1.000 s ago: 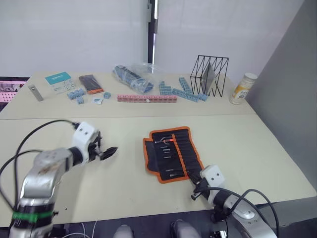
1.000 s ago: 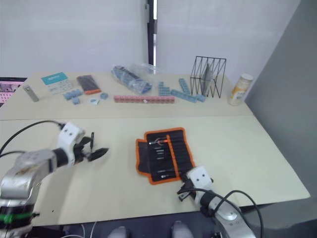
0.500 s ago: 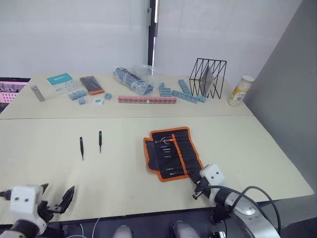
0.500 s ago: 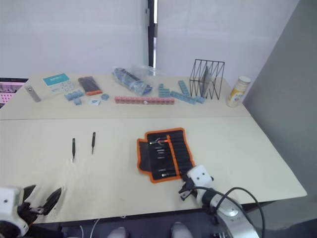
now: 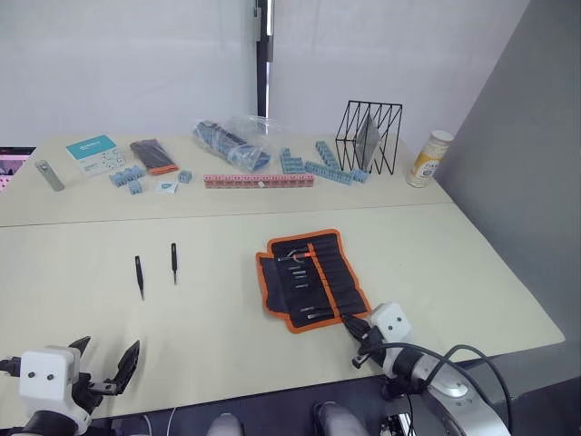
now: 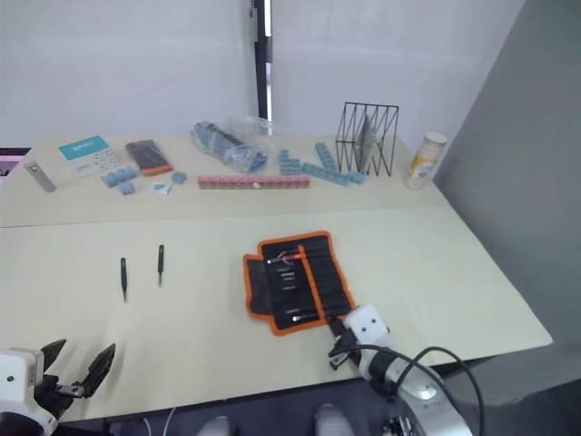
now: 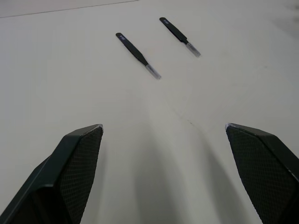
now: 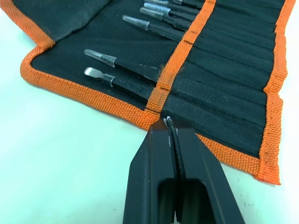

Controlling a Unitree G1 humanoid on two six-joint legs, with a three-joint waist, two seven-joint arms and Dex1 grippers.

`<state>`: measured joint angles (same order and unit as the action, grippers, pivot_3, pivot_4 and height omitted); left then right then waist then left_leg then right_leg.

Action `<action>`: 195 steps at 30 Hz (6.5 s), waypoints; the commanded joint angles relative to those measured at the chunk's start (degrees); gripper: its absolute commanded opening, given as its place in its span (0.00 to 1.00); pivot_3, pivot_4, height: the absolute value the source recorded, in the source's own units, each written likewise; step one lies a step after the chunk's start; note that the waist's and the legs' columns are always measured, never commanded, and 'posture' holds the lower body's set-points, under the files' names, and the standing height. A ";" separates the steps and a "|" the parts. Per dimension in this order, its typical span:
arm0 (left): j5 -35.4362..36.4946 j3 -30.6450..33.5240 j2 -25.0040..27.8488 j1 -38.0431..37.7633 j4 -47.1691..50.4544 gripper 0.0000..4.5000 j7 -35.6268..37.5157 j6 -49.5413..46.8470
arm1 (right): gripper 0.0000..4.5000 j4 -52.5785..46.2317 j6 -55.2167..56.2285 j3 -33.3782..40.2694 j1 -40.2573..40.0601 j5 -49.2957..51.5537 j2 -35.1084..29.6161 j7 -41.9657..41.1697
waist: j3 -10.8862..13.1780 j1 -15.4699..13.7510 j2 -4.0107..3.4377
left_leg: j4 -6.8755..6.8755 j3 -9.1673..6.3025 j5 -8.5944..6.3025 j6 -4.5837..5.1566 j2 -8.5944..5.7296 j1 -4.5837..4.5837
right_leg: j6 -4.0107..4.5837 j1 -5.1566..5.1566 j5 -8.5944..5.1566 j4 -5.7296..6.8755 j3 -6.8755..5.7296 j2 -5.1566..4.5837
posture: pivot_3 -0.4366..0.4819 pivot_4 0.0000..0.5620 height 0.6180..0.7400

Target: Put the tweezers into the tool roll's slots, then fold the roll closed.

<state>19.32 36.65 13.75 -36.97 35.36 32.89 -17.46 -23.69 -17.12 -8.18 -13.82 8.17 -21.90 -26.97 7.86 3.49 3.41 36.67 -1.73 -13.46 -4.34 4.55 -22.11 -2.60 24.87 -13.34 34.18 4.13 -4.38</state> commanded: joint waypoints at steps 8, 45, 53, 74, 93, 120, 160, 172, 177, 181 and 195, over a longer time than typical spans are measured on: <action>0.64 -2.21 0.91 0.16 -0.25 0.99 -2.02 2.60 | 0.00 3.28 3.42 1.58 3.97 -1.14 1.87 1.78 | 0.63 -0.17 -0.24 | 0.00 -0.09 0.04 0.58 -0.05 0.03 | -0.03 0.21 0.03 0.89 0.07 0.15 | 0.48 0.27 0.98; 0.04 -6.94 -2.11 -3.99 1.66 0.99 -9.48 3.72 | 0.00 11.55 -3.77 -2.66 11.22 -4.70 1.07 0.15 | 0.89 -0.86 -0.27 | 0.04 -0.17 -0.03 0.60 -0.06 0.89 | -0.09 -0.61 0.03 0.84 0.09 0.17 | 0.48 0.27 0.98; -3.46 -11.50 -0.29 7.57 -1.86 0.99 -18.40 -6.63 | 0.00 12.05 -3.93 -2.91 11.81 -5.04 1.53 0.11 | 0.88 -0.90 -0.25 | 0.13 -0.19 -0.22 0.29 -0.07 1.00 | -0.11 -0.67 0.02 0.84 0.08 0.20 | 0.48 0.27 0.98; -5.36 -12.62 -2.00 39.71 -27.51 0.94 -33.82 -17.31 | 0.00 10.64 -4.79 -1.74 12.19 -5.16 1.47 1.00 | 0.29 -1.09 -1.43 | 0.11 -1.54 -0.04 0.58 -0.46 1.63 | -0.02 -0.98 0.20 1.38 0.44 1.01 | 0.48 0.27 0.98; -4.95 -14.27 -1.45 41.74 -30.15 0.00 -31.80 -16.75 | 0.00 9.46 -5.66 -1.25 11.01 -5.36 1.29 1.32 | 0.22 -1.34 -1.59 | 0.12 -1.64 -0.30 0.13 -1.19 1.85 | -0.17 -1.04 0.13 0.75 1.29 0.94 | 0.48 0.27 0.98; -2.49 -7.65 1.68 35.00 -11.55 0.62 -31.74 -12.68 | 0.00 8.34 -7.01 -1.73 9.88 -5.42 0.49 0.58 | 0.88 -0.84 -0.32 | -0.03 -1.62 -0.38 0.43 -1.13 1.01 | -0.48 -0.57 0.33 0.69 1.38 1.01 | 0.48 0.27 0.98; -0.93 -12.46 3.82 39.74 -22.65 0.01 -30.91 -26.78 | 0.00 7.66 -7.62 -2.24 9.18 -5.31 0.59 1.00 | 0.73 -1.38 -1.04 | -0.03 -1.62 -0.64 -0.01 -1.18 1.36 | -0.50 -0.75 0.30 0.26 1.39 0.96 | 0.48 0.27 0.98; -1.50 -11.88 8.78 41.15 -20.68 0.01 -25.86 -19.69 | 0.00 7.60 -8.31 -3.41 9.37 -5.27 0.69 0.42 | 0.84 -0.95 -0.61 | -0.03 -1.62 -0.39 0.41 -1.16 0.98 | -0.52 -0.65 0.31 0.27 1.38 0.99 | 0.48 0.27 0.98; 0.44 -13.05 11.60 42.31 -19.49 0.01 -19.85 -17.84 | 0.00 7.96 -7.50 -3.52 9.59 -5.45 0.76 0.68 | 0.96 -0.68 -0.23 | -0.20 -1.61 -0.38 0.42 -1.13 0.95 | -0.52 -0.61 0.33 0.27 1.38 1.00 | 0.48 0.27 0.98; 2.04 -15.37 14.69 44.37 -20.06 0.01 -13.21 -16.35 | 0.00 7.59 -7.54 -4.40 10.01 -6.41 -0.29 0.18 | 0.99 -0.70 -0.19 | -0.37 -1.59 -0.38 0.43 -1.10 0.99 | -0.49 -0.56 0.34 0.27 1.38 1.03 | 0.48 0.27 0.98; 9.44 -41.32 22.21 73.49 -23.94 0.01 13.94 -31.17 | 0.00 6.26 -9.06 -4.77 10.19 -6.61 -1.31 -0.79 | 1.61 -0.78 -1.08 | -1.04 -5.49 0.41 0.74 -2.69 0.70 | -0.66 -1.72 -0.45 1.31 -2.24 -0.55 | 0.48 0.27 0.98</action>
<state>27.50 -1.82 35.55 34.73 9.51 43.58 -46.83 -20.64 -22.79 -10.75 -1.40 1.88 -22.55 -26.40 9.47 2.72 2.33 35.58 -7.16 -13.05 -3.60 1.86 -21.39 -3.25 23.16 -13.81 35.49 1.95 -4.92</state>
